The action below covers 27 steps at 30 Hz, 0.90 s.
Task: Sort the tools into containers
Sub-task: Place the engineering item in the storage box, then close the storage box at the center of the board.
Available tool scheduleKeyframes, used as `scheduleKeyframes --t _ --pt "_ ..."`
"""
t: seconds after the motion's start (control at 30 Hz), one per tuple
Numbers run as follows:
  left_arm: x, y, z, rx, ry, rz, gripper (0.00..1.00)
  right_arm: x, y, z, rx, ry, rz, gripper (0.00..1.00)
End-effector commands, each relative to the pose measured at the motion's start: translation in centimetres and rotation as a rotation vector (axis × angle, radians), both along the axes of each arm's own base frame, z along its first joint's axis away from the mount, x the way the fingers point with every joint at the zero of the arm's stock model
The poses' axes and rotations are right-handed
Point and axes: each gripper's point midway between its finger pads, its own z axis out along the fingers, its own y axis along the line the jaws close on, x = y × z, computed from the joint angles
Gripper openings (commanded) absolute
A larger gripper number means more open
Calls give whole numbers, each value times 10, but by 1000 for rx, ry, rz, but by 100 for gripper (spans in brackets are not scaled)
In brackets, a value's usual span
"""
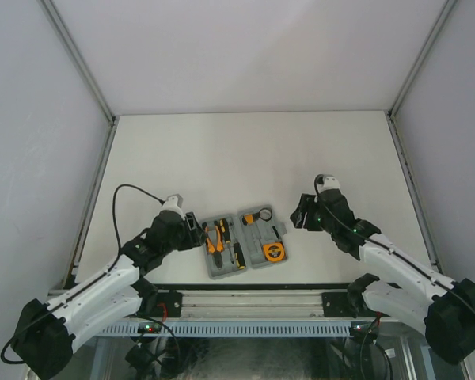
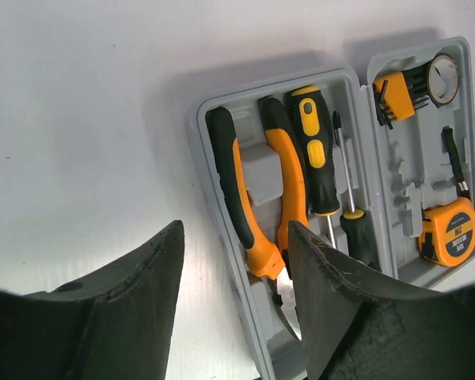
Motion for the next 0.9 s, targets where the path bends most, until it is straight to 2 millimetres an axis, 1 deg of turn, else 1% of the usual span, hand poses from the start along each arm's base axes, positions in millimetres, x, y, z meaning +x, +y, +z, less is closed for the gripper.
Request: scheduleKeyframes --t 0.0,0.13,0.43,0.53,0.6,0.77,0.87 --pt "5 -8 3 -54 -9 2 59 -4 -5 -9 49 67 30 56" --pt "5 -8 3 -60 -11 4 59 -6 7 -22 101 131 124 54" --pt "2 -1 1 -40 -12 18 59 4 35 -28 266 168 248 50" --pt "2 -1 2 -42 -14 20 59 5 41 -34 290 190 261 48" --pt "2 -1 1 -40 -12 21 59 5 44 -38 304 204 269 44" --pt "2 0 0 -34 -8 23 59 4 44 -52 295 249 261 37" --pt "3 2 0 -33 -9 30 59 5 43 -56 289 257 257 30"
